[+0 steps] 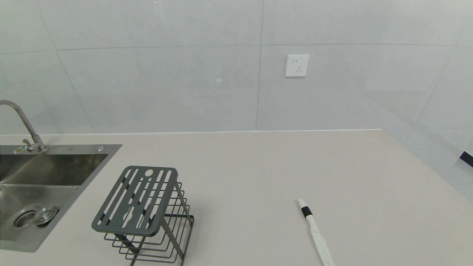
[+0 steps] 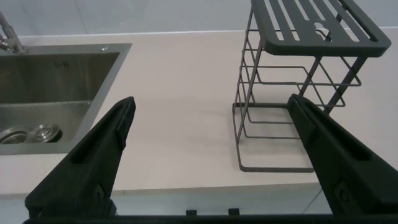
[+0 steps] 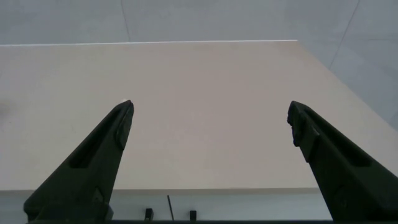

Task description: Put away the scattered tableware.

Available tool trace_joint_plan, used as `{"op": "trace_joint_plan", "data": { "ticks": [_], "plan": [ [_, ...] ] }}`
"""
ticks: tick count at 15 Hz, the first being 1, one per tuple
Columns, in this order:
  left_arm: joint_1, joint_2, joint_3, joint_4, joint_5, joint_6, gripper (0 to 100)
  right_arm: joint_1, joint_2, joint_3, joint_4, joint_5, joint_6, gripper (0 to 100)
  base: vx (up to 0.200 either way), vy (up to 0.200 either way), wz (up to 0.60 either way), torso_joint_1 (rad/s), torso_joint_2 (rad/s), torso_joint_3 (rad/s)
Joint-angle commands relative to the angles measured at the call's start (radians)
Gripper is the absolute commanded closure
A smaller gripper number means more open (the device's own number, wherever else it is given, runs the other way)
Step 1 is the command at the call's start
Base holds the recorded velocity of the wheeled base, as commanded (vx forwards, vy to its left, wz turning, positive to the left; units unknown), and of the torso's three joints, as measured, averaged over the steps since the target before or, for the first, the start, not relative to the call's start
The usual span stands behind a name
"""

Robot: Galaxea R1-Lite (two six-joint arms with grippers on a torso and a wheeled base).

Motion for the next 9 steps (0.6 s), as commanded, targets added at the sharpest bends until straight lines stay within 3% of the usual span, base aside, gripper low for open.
{"op": "trace_joint_plan", "data": {
  "ticks": [1,9],
  "plan": [
    [0.0,0.001,0.0,0.001,-0.001,-0.003,0,-0.002,0.0,0.0,0.0,0.001,0.003,0,0.0,0.0,0.0,0.017,-0.05,-0.027],
    [0.0,0.001,0.0,0.0,-0.001,-0.002,0,-0.002,0.0,0.0,0.005,0.004,0.014,0,0.0,0.0,0.0,0.0,0.0,0.0]
  ]
}}
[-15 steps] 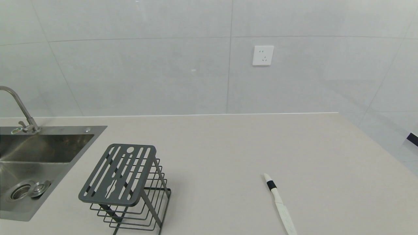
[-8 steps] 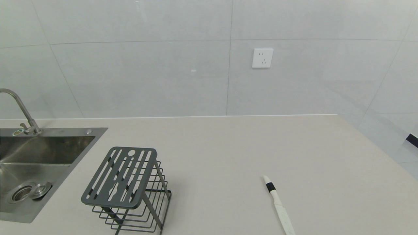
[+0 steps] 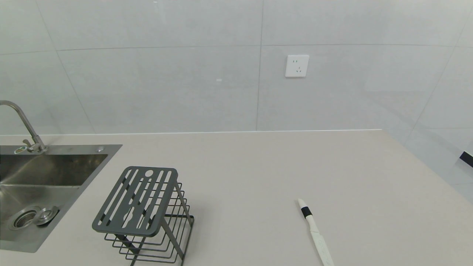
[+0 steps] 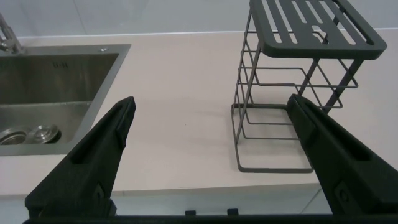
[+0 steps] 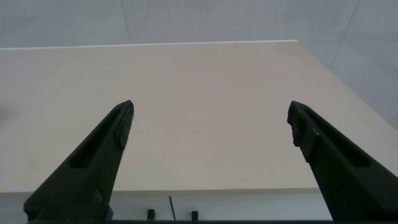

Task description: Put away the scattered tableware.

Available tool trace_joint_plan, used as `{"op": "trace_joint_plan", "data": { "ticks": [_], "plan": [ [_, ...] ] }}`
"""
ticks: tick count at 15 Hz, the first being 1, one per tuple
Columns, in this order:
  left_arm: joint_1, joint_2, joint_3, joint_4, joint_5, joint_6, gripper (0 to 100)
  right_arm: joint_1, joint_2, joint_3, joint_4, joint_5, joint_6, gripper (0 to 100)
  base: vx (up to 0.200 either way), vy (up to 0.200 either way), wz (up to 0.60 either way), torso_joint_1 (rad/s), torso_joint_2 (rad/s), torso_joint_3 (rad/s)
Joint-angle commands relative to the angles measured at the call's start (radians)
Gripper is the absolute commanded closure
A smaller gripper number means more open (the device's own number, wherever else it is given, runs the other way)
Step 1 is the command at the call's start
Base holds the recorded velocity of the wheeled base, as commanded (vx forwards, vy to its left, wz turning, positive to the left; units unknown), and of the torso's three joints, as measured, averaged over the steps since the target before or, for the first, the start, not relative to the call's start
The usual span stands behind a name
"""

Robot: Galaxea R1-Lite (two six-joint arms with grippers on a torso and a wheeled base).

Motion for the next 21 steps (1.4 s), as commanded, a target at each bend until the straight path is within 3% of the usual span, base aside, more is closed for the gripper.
{"op": "trace_joint_plan", "data": {
  "ticks": [1,3,6,7,10,13,19,21],
  "plan": [
    [0.0,0.001,0.0,0.0,0.0,0.006,0,0.0,0.0,0.0,0.0,0.0,-0.001,0,0.0,0.0,0.0,0.0,0.0,0.0],
    [0.0,0.001,0.0,0.0,0.002,0.006,0,0.0,0.0,0.002,-0.029,0.0,0.002,0,0.0,0.0,0.0,0.0,0.0,0.0],
    [0.0,0.001,0.0,0.0,0.004,0.004,0,0.0,0.0,-0.001,-0.238,0.003,0.023,0,0.0,0.0,0.0,0.0,0.0,0.0],
    [0.0,0.001,0.0,0.0,0.004,0.0,0,0.002,0.0,-0.021,-0.238,0.033,0.025,0,0.0,0.0,0.0,0.0,0.0,0.0],
    [0.0,0.001,0.0,0.0,0.002,-0.002,0,0.006,0.159,-0.198,-0.149,0.276,-0.053,0,0.0,0.0,0.0,0.0,0.0,0.0],
    [0.0,0.001,0.0,0.001,0.004,-0.005,0,0.052,0.337,-0.256,-0.086,0.393,-0.064,0,0.0,0.0,0.0,0.0,0.0,0.0],
    [0.0,0.001,0.0,0.0,0.005,-0.005,0,0.15,0.584,-0.314,-0.086,0.41,-0.063,0,0.0,0.0,0.0,0.0,0.0,0.0],
    [0.0,0.001,0.0,0.0,0.005,-0.005,0,0.246,0.771,-0.391,-0.09,0.408,-0.058,0,0.0,0.0,0.0,0.0,0.0,0.0]
  ]
}}
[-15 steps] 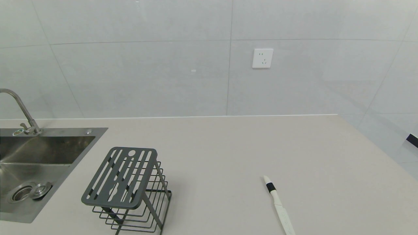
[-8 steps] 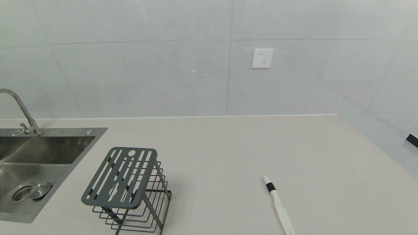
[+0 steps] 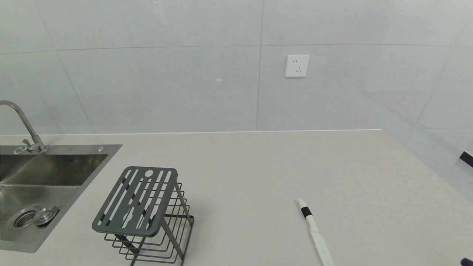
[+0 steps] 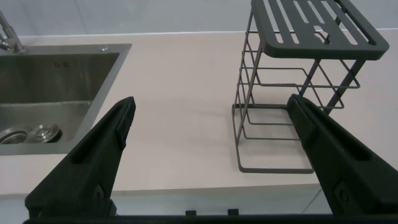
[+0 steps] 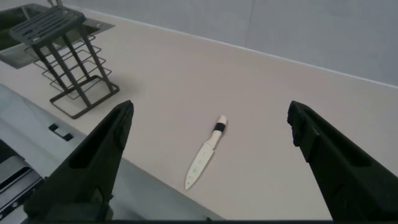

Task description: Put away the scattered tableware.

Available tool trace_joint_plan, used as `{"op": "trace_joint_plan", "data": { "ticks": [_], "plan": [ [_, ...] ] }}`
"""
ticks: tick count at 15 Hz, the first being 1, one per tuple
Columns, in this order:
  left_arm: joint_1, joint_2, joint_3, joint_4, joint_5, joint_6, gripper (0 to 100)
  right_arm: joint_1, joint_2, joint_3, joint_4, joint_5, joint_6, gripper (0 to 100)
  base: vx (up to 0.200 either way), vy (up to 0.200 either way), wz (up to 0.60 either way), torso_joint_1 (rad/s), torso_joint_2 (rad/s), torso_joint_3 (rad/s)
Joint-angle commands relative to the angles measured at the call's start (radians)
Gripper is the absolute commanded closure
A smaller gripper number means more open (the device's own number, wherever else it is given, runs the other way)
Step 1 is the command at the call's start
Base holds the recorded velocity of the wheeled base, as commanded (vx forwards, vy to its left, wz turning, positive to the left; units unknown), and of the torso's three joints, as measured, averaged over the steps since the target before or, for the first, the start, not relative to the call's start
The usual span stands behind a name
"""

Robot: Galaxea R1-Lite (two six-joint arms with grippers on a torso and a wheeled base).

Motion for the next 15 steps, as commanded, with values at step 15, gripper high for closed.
{"op": "trace_joint_plan", "data": {
  "ticks": [15],
  "plan": [
    [0.0,0.001,0.0,-0.001,0.003,-0.008,0,0.191,0.695,-0.131,-0.004,-0.112,0.008,0,0.0,0.0,0.0,0.0,0.0,0.0]
  ]
}}
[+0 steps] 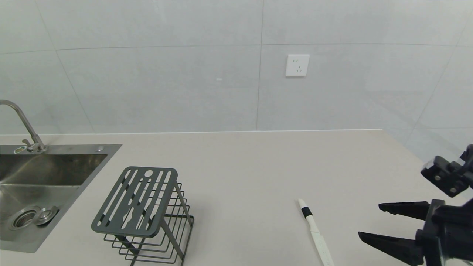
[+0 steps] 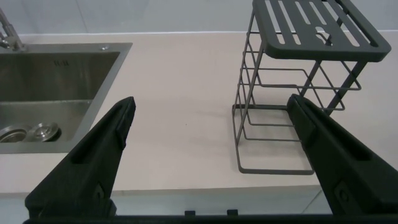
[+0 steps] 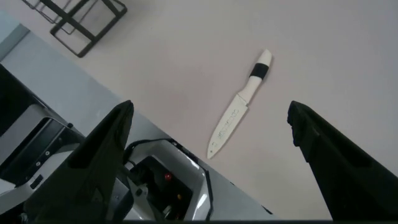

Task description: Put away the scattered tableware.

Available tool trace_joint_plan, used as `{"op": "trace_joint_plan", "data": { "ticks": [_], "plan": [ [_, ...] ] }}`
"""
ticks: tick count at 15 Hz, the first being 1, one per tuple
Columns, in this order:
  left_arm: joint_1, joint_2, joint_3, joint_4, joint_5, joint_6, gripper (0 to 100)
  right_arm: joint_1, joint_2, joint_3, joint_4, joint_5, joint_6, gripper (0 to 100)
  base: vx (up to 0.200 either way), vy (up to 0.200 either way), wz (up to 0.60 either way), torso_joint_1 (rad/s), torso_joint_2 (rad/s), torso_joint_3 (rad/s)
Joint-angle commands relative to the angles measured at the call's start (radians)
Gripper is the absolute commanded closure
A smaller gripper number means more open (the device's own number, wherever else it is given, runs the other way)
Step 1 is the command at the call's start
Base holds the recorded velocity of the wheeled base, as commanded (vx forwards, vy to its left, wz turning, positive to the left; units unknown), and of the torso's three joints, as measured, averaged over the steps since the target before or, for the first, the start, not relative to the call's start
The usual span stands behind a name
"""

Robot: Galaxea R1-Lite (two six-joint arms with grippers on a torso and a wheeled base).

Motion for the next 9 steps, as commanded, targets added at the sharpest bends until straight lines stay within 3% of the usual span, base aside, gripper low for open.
{"op": "trace_joint_plan", "data": {
  "ticks": [1,4,9],
  "plan": [
    [0.0,0.001,0.0,0.0,0.0,-0.001,0,0.02,0.09,-0.013,-0.001,-0.018,0.003,0,0.0,0.0,0.0,0.0,0.0,0.0],
    [0.0,0.001,0.0,0.0,0.002,-0.005,0,0.06,0.122,-0.02,0.0,-0.021,0.043,0,0.0,0.0,0.0,0.0,0.0,0.0],
    [0.0,0.001,0.0,0.0,0.002,-0.005,0,0.179,0.229,-0.088,-0.001,-0.127,0.133,0,0.0,0.0,0.0,0.0,0.0,0.0]
  ]
}}
